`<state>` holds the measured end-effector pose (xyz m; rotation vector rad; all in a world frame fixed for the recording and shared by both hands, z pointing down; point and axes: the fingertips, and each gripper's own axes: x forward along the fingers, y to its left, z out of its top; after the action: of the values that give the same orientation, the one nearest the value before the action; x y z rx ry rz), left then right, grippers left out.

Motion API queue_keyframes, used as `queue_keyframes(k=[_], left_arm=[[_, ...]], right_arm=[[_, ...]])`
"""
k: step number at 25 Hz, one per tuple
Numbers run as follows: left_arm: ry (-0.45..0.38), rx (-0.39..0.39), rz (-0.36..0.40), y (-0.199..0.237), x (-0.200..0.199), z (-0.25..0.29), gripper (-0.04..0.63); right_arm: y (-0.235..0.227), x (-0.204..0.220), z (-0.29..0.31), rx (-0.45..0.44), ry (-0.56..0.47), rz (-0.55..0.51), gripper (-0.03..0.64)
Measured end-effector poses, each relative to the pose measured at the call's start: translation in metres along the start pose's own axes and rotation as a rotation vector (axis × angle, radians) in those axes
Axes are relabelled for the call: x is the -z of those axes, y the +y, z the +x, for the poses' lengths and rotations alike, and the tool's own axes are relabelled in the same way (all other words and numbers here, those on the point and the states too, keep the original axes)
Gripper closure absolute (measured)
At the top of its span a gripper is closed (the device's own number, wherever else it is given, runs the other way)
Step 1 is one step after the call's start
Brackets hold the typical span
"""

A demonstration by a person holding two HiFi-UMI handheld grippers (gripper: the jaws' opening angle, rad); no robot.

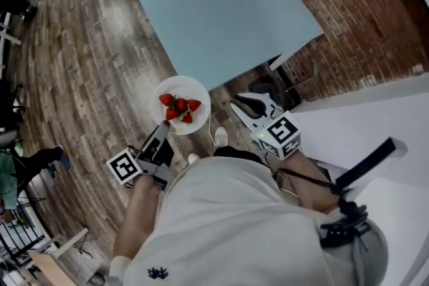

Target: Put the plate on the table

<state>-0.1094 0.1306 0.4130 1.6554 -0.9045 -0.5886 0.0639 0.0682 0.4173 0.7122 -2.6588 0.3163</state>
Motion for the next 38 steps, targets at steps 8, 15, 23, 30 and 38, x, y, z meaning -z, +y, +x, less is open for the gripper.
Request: queue_keyframes(k=[8,15,23,30,38], left_arm=[[0.015,0.003,0.013,0.001,-0.028,0.081,0.583],[0.105,0.017,0.01,0.005,-0.053,0.132,0.583],[0.248,0.077,-0.001,0.019,-0.095,0.195,0.583],[0.352,0.078,0.0,0.059,-0.118,0.255,0.583],[0.397,0.06,-0.064,0.096,-0.114,0.344,0.583]], right_arm=[[-0.069,0.008,-0.007,0.016,0.008,0.039,0.56],[-0.105,0.007,-0.004,0.104,0.01,0.098,0.56],[-0.13,-0.021,0.013,0.245,-0.004,0.125,0.56],[-0.145,-0.022,0.035,0.329,-0.026,0.179,0.56],[-0.199,-0.03,0.033,0.295,-0.002,0.162,0.561]])
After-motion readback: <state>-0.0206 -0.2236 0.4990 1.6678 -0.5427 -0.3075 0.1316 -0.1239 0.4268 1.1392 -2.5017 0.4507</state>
